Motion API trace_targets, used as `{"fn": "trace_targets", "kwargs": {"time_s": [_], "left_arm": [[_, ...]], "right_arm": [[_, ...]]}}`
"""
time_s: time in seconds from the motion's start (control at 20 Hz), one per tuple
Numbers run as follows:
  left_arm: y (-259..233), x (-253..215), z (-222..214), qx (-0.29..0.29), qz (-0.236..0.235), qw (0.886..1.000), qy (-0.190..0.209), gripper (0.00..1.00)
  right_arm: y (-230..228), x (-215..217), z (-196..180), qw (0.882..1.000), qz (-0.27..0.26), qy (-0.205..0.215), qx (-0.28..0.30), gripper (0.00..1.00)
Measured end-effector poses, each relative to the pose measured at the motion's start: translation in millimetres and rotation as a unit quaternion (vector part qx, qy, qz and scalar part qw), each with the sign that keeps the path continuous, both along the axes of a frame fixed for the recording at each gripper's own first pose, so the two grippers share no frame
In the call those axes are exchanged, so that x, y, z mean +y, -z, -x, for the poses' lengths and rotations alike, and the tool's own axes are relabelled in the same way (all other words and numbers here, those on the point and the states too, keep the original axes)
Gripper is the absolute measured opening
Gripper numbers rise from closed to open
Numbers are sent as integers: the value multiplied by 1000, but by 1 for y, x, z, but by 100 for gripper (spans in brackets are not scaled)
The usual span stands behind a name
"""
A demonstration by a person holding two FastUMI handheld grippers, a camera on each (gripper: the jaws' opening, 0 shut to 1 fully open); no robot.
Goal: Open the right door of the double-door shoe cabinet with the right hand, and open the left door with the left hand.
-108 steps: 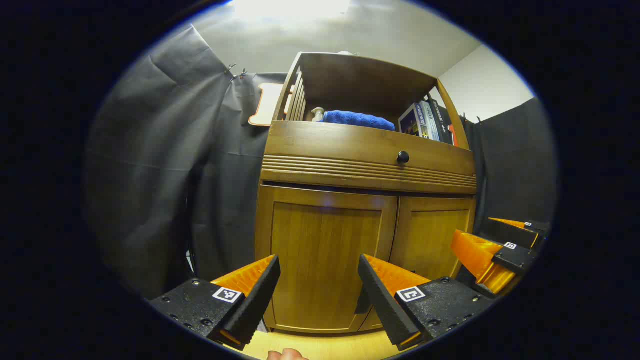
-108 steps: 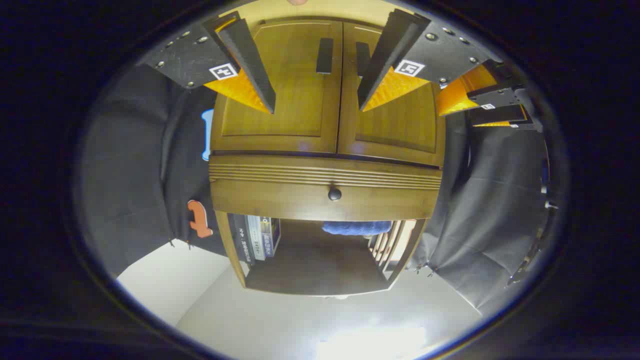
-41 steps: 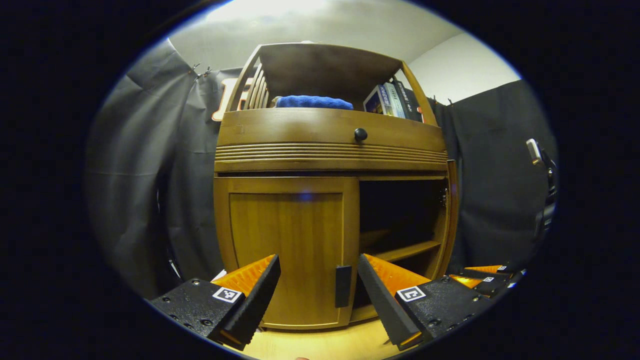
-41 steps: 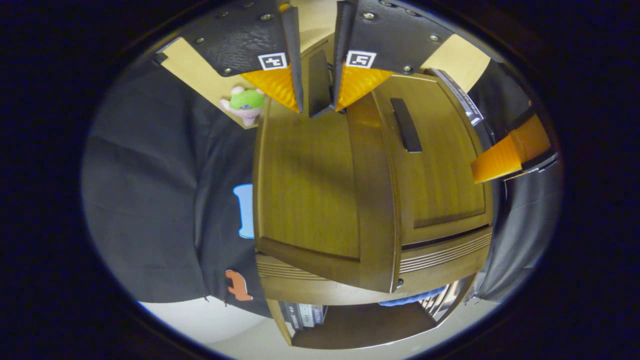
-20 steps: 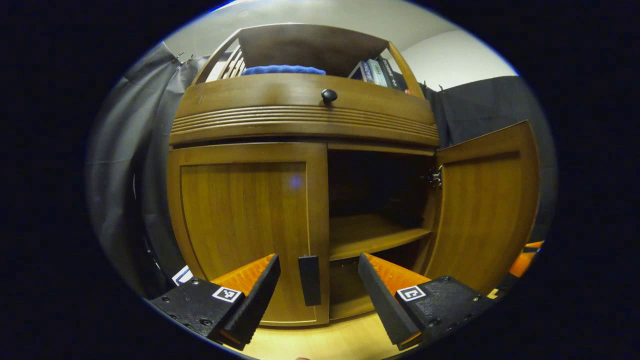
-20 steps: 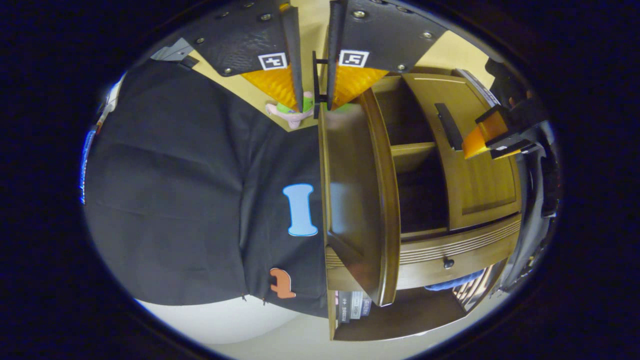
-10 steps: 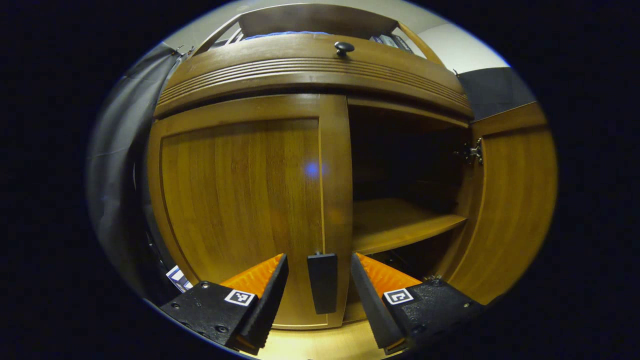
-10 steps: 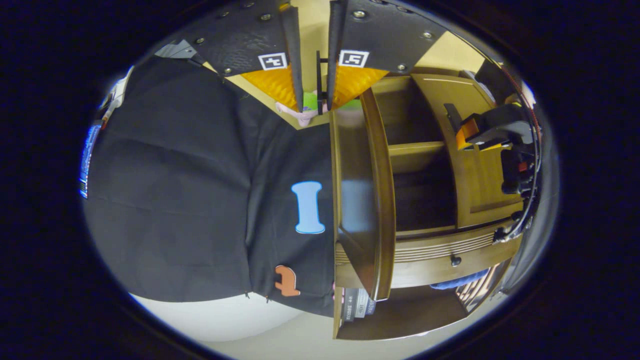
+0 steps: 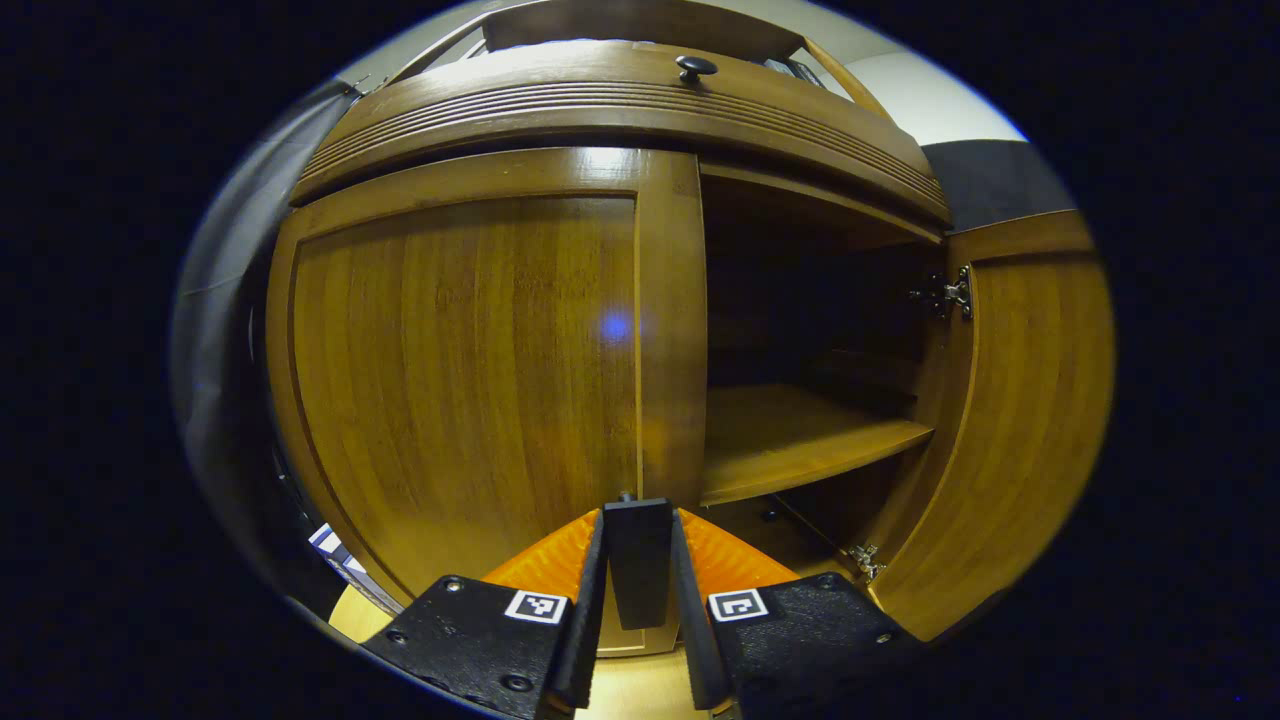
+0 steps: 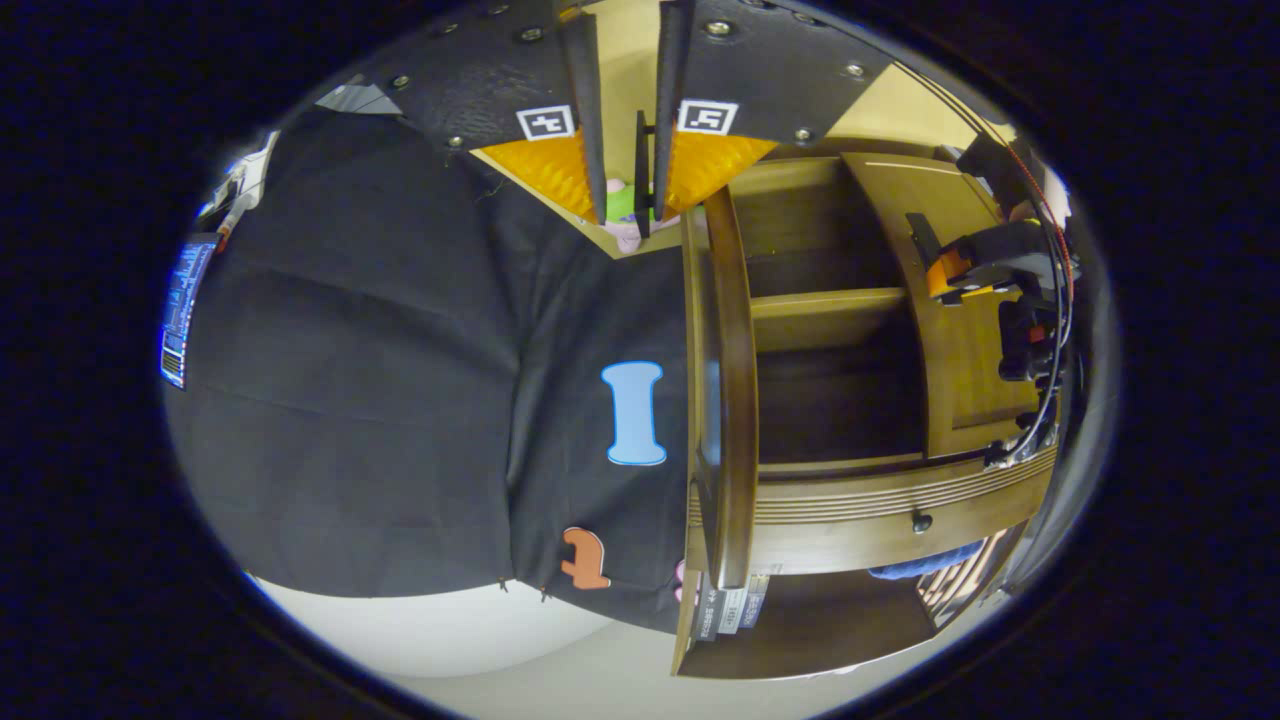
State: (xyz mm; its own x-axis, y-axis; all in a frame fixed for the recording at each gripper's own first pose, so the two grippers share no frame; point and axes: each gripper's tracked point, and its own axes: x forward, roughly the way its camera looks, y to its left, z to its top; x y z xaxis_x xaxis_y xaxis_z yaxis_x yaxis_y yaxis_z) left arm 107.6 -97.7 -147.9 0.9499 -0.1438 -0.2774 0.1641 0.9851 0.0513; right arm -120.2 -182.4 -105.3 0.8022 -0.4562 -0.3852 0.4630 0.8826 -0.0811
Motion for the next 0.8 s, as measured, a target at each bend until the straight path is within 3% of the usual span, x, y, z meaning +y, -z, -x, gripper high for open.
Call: {"fn": "trace_targets", "kwargs": {"time_s": [0.25, 0.3, 0.4, 0.6, 0.8], "left_arm": [[0, 0, 1, 4, 2, 1000, 8, 34], [1, 0, 2, 5, 4, 1000, 10, 38], [0, 0, 5, 4, 10, 1000, 15, 33], [-1, 1, 13, 0, 13, 1000, 28, 34], [-3, 1, 24, 4, 17, 999, 41, 31]], "right_arm": [[-4, -7, 12, 1000, 10, 14, -1, 24], [-3, -11, 17, 1000, 12, 20, -1, 24], [-3, -19, 22, 999, 17, 32, 0, 23], [1, -24, 16, 1000, 20, 16, 11, 23], [-13, -9, 8, 1000, 22, 9, -14, 23]]}}
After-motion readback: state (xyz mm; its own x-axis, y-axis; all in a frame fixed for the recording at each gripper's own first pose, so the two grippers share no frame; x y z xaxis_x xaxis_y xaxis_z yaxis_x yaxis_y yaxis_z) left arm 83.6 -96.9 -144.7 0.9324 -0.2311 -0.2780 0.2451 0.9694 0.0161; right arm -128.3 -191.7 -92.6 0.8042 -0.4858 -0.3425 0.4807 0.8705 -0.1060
